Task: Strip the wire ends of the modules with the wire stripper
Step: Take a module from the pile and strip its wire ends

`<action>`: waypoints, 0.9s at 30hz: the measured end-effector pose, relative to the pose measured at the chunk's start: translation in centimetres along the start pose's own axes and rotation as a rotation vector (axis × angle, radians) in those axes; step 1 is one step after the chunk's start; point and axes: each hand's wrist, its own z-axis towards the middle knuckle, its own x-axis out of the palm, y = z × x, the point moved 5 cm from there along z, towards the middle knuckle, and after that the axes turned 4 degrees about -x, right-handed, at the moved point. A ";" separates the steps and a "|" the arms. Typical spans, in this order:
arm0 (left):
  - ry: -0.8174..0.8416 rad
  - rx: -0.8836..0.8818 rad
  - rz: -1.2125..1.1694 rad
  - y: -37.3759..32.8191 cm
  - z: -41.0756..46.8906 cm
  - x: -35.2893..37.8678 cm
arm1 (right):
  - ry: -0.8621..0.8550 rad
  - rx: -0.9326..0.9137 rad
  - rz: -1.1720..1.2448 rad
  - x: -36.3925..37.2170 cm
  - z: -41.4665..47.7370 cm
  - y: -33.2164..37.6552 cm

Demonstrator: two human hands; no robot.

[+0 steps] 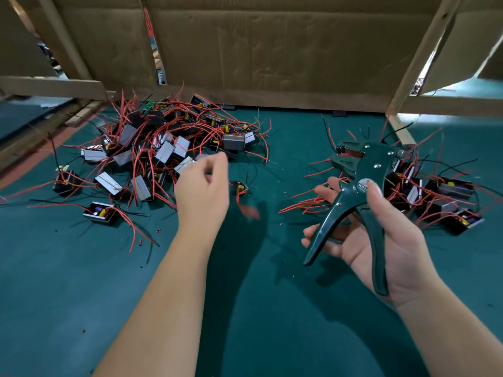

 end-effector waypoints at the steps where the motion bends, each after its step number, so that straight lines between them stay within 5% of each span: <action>1: -0.041 -0.057 -0.166 -0.1 0.0 -0.4 | 0.000 0.006 0.000 0.1 0.0 0.0; 5: 0.048 -0.343 -1.080 -0.7 0.3 -0.9 | 0.009 0.053 0.020 0.4 -0.2 -0.2; 7: 0.215 -0.398 -1.239 -1.5 0.0 -0.4 | 0.042 0.112 0.068 0.5 -0.2 -0.3; 16: 1.212 -0.021 -0.542 -3.8 -6.2 3.5 | 0.377 0.243 0.338 1.9 -1.0 0.2; 21: 1.254 -0.171 -0.444 -3.2 -6.1 3.9 | 0.440 0.251 0.357 2.0 -1.0 0.2; 24: 1.145 -0.355 -0.475 -2.9 -5.5 4.2 | 0.478 0.287 0.341 2.0 -1.2 0.2; 27: 1.009 -0.350 -0.540 -2.8 -5.0 4.7 | 0.562 0.319 0.370 2.7 -1.6 0.1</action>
